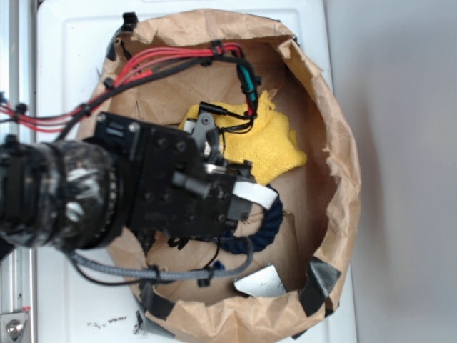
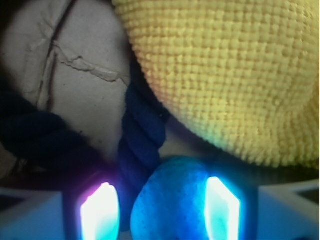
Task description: Grab the blue ball.
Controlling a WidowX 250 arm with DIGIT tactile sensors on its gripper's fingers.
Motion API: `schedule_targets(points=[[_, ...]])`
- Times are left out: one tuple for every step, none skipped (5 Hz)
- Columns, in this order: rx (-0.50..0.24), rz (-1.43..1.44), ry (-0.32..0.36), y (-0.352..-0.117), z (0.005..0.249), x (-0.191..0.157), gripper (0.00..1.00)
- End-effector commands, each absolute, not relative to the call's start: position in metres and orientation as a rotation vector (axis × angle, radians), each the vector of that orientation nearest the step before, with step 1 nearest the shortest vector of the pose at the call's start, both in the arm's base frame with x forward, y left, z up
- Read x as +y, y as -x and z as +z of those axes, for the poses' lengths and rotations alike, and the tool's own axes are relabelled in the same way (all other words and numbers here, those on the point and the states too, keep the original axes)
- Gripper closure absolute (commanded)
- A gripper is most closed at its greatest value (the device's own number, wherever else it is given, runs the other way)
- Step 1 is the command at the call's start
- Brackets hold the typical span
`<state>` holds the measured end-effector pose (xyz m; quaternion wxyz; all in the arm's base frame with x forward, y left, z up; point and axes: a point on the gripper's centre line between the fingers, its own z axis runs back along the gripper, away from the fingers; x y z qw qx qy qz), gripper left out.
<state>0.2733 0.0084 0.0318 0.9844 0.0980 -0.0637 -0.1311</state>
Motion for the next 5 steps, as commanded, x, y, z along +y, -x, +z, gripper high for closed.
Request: schedule_targets(points=[[-0.165, -0.284, -0.172, -0.273, 0.046, -0.002, 1.00], [-0.188, -0.282, -0.140, -0.268, 0.060, 0.001, 1.00], [-0.192, -0.268, -0.104, -0.264, 0.079, 0.007, 1.00], [-0.176, -0.236, -0.073, -0.265, 0.095, 0.011, 1.00], [-0.168, -0.216, -0.032, -0.264, 0.114, 0.011, 1.00]])
